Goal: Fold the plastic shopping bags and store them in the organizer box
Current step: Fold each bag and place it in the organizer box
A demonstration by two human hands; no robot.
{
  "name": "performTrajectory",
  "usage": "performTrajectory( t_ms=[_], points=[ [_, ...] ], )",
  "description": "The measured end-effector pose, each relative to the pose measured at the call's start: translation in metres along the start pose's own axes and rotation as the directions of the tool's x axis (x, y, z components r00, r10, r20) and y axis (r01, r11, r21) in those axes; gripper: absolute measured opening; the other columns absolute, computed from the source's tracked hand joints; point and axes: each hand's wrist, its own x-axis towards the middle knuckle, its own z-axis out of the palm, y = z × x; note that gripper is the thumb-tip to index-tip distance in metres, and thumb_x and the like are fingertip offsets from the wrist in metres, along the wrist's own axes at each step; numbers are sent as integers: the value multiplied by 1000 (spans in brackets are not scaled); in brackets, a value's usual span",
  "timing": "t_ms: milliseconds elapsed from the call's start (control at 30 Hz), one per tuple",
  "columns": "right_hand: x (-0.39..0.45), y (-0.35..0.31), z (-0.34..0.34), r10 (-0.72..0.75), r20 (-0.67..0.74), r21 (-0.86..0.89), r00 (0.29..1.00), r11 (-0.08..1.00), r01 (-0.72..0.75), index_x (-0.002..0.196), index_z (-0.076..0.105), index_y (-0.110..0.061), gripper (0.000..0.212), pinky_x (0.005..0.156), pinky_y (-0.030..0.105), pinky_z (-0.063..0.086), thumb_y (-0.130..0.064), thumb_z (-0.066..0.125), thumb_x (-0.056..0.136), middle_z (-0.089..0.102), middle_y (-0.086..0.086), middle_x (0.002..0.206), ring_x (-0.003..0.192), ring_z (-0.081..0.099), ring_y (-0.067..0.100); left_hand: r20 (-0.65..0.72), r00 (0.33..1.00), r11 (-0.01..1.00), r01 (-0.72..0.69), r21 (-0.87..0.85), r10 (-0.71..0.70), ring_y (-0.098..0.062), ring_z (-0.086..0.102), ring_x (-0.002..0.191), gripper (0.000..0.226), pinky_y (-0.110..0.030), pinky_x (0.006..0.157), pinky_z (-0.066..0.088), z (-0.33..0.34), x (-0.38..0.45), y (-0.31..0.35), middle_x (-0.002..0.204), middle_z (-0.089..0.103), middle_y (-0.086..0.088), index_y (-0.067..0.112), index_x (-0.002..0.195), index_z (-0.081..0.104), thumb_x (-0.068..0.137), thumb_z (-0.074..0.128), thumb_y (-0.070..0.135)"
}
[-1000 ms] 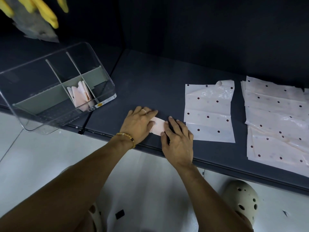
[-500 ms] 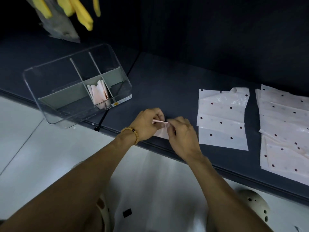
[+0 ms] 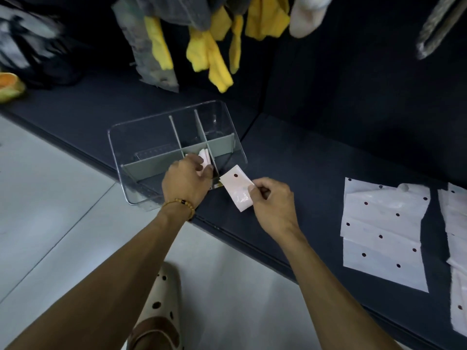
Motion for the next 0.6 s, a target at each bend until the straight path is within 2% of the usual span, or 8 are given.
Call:
performTrajectory(
  t_ms=[133, 200, 300, 367, 500, 600],
  points=[
    [4, -3, 9, 4, -45, 62, 999, 998, -2, 82, 68, -23, 16, 59, 9, 45, -13, 59, 90, 68, -14, 82, 75, 64, 1, 33, 999, 953, -30, 301, 21, -32, 60, 78, 28, -36, 70, 50, 9, 14, 10, 84, 67, -13, 16, 90, 71, 82, 57, 39],
    [6, -4, 10, -1, -77, 98, 997, 995, 9, 79, 67, -27, 19, 60, 10, 48, -12, 61, 89, 67, -17, 77, 74, 64, -2, 28, 1000, 942, -19, 335, 11, -30, 57, 71, 28, -33, 66, 46, 11, 18, 14, 79, 66, -12, 16, 83, 70, 79, 58, 41],
    [10, -8, 10, 45, -91, 183, 995, 983, -28, 75, 64, -31, 25, 64, 22, 56, -11, 62, 89, 69, -14, 75, 68, 66, 4, 68, 994, 975, 68, 211, -84, -29, 63, 79, 23, -32, 65, 48, 7, 25, 12, 85, 68, -7, 20, 89, 70, 79, 65, 40],
    [13, -12, 12, 88, -91, 234, 992, 970, -65, 76, 65, -31, 23, 63, 27, 57, -12, 62, 90, 70, -10, 73, 62, 66, 7, 73, 988, 986, 125, 110, -133, -30, 65, 85, 16, -34, 70, 51, 3, 26, 4, 90, 70, -8, 21, 95, 72, 80, 68, 27],
    [25, -27, 21, 103, -59, 304, 993, 949, -81, 79, 67, -27, 18, 54, 18, 51, -14, 63, 89, 71, -11, 69, 54, 65, 6, -25, 985, 981, 170, -93, -173, -31, 66, 85, 16, -38, 79, 56, -2, 14, -8, 86, 73, -7, 17, 92, 74, 78, 68, 18],
    [38, -41, 36, 104, 11, 333, 995, 937, -102, 76, 68, -24, 19, 53, 18, 51, -10, 64, 88, 70, -7, 65, 52, 64, 6, -92, 967, 955, 213, -207, -236, -27, 68, 86, 22, -39, 86, 55, -4, 10, -7, 87, 74, -3, 16, 97, 75, 75, 71, 17]
  ],
)
